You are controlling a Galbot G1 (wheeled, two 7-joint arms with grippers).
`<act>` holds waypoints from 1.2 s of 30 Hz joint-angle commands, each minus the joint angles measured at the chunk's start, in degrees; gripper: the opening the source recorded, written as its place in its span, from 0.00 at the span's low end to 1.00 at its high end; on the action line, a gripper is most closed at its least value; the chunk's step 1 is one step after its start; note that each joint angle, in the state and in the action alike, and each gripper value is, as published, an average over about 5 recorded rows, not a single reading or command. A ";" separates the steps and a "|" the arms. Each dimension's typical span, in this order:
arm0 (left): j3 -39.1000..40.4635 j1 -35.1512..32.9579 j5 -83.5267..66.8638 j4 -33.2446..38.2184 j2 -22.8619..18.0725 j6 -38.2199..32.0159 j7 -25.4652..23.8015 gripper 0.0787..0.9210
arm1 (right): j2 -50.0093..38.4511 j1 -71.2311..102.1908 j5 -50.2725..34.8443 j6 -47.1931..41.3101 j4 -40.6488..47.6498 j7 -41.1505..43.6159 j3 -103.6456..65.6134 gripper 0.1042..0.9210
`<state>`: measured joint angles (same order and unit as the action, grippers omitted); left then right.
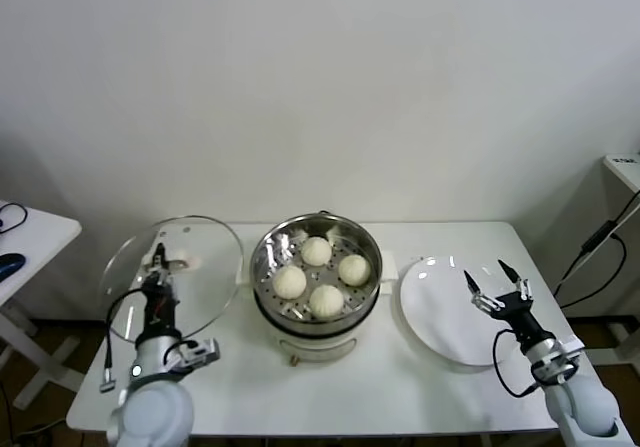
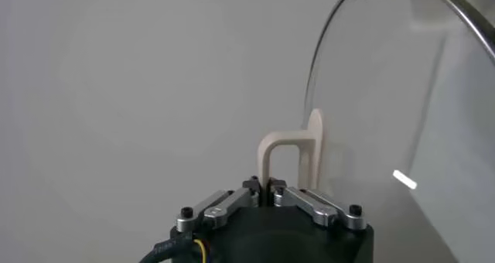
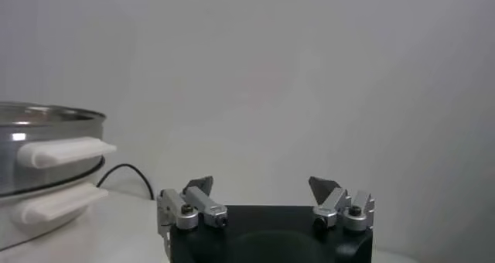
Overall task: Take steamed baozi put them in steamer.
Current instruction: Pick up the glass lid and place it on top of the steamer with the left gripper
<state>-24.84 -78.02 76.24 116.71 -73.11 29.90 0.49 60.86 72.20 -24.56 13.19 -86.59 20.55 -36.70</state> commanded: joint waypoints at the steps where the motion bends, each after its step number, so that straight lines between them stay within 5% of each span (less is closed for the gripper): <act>1: 16.13 6.03 0.45 1.92 1.50 9.86 -3.66 0.08 | -0.24 -2.21 0.99 0.13 3.53 0.12 1.29 0.88; 16: 28.45 17.69 1.53 -4.97 -2.67 12.34 -6.56 0.08 | 3.78 -2.11 4.06 0.17 4.30 0.21 -0.98 0.88; 36: 26.54 14.03 17.44 -9.07 -16.01 6.48 -7.85 0.08 | 5.30 -2.75 4.50 0.40 5.65 0.99 -2.25 0.88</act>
<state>0.37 -63.74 85.07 109.39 -82.48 38.40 -6.70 65.69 69.61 -20.27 13.51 -81.32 21.46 -38.72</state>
